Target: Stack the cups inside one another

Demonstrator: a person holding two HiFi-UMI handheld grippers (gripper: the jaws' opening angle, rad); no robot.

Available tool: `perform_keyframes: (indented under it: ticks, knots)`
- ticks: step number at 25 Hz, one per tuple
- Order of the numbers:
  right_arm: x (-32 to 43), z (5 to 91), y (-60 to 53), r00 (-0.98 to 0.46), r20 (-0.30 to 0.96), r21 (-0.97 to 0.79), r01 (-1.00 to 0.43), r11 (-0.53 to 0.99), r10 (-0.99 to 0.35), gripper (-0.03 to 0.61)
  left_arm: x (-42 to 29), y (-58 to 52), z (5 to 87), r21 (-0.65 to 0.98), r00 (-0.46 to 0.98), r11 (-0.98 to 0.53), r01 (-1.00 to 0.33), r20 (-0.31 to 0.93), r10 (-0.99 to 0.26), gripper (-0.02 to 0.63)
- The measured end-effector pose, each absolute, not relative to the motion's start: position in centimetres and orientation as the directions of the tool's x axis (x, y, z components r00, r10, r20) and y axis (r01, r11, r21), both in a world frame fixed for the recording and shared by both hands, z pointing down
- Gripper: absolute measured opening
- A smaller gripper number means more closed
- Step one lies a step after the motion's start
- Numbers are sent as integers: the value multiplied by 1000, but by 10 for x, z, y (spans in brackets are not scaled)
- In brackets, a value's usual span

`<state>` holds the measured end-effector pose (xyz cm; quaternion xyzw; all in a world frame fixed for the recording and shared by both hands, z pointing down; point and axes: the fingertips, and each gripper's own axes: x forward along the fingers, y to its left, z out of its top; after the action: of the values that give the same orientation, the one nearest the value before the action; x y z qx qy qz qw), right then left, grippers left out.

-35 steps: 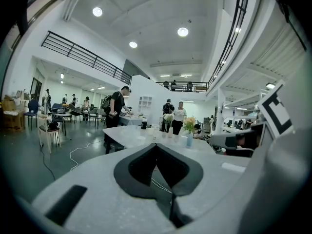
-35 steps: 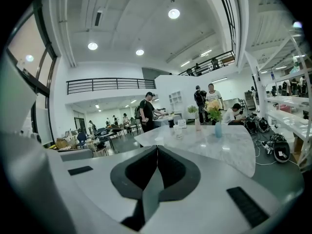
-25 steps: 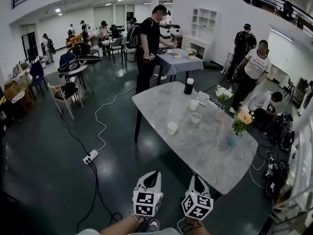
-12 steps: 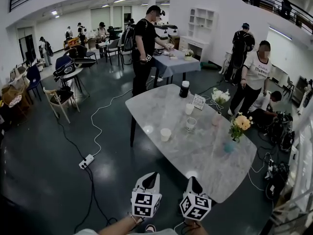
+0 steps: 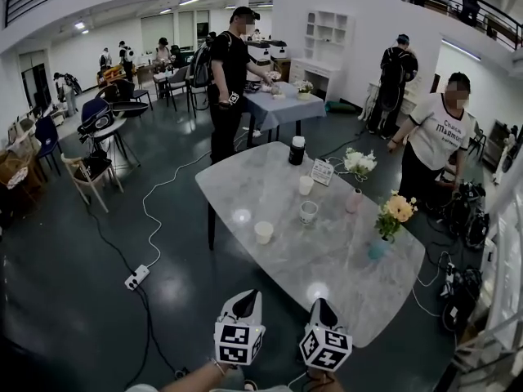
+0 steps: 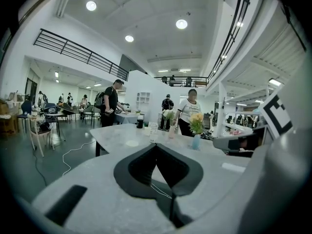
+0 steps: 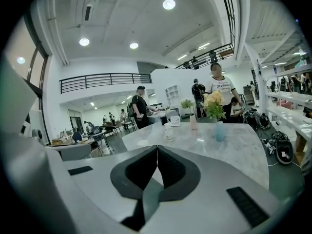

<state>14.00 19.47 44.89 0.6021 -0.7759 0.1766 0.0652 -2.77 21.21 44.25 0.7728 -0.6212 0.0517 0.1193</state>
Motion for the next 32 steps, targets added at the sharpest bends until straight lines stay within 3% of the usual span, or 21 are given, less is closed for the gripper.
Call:
perform_keyframes:
  ticks: [32]
  knots:
    - [101,452,-43,-87,343,-180,-983,25,-935,6,-72,-66,451,168,390,-357,-919,249,-887,2]
